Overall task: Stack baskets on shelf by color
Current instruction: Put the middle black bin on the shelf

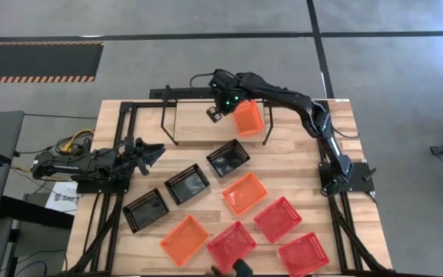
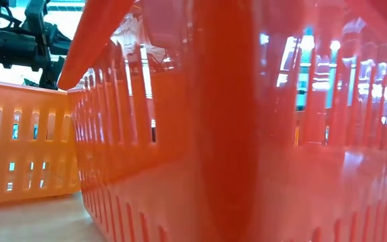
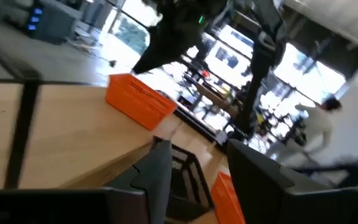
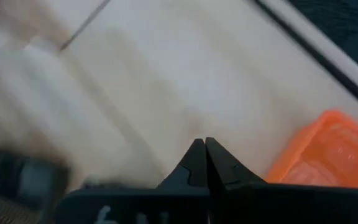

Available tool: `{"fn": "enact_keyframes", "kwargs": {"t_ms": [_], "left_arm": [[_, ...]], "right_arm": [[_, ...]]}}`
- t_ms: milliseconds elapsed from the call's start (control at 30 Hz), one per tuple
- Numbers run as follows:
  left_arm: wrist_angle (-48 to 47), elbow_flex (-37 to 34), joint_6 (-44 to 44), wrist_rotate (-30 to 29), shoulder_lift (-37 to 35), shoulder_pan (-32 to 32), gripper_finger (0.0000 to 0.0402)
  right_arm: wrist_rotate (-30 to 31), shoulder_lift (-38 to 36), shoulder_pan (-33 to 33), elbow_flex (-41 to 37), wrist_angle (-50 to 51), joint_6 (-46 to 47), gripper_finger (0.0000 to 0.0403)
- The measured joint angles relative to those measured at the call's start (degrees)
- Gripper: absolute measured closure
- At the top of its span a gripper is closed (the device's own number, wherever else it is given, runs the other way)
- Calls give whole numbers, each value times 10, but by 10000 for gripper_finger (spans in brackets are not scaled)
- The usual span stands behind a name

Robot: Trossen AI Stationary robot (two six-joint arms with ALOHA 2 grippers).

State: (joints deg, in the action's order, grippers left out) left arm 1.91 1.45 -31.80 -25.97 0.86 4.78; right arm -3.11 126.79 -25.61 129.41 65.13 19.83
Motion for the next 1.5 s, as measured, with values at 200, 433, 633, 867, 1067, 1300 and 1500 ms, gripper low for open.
{"fn": "enact_keyframes", "kwargs": {"t_ms": [200,433,633,867,1067,1300,1500], "left_arm": [[-121,37,-29,55,16,0,341],[-256,149,-28,73,142,0,398],[-326,252,-46,91,350,0,401],[-408,367,-48,148,612,0,401],[-453,509,44,136,757,-12,385],[-537,618,56,187,881,-24,286],[-577,661,39,194,939,-26,209]], "right_arm": [[1,-62,74,25,88,-13,403],[103,-172,157,24,106,52,403],[213,-253,213,24,115,67,403],[292,-327,243,24,141,52,403],[290,-357,249,24,148,-2,403],[286,-379,249,23,195,-34,403],[285,-399,266,24,215,-38,403]]}}
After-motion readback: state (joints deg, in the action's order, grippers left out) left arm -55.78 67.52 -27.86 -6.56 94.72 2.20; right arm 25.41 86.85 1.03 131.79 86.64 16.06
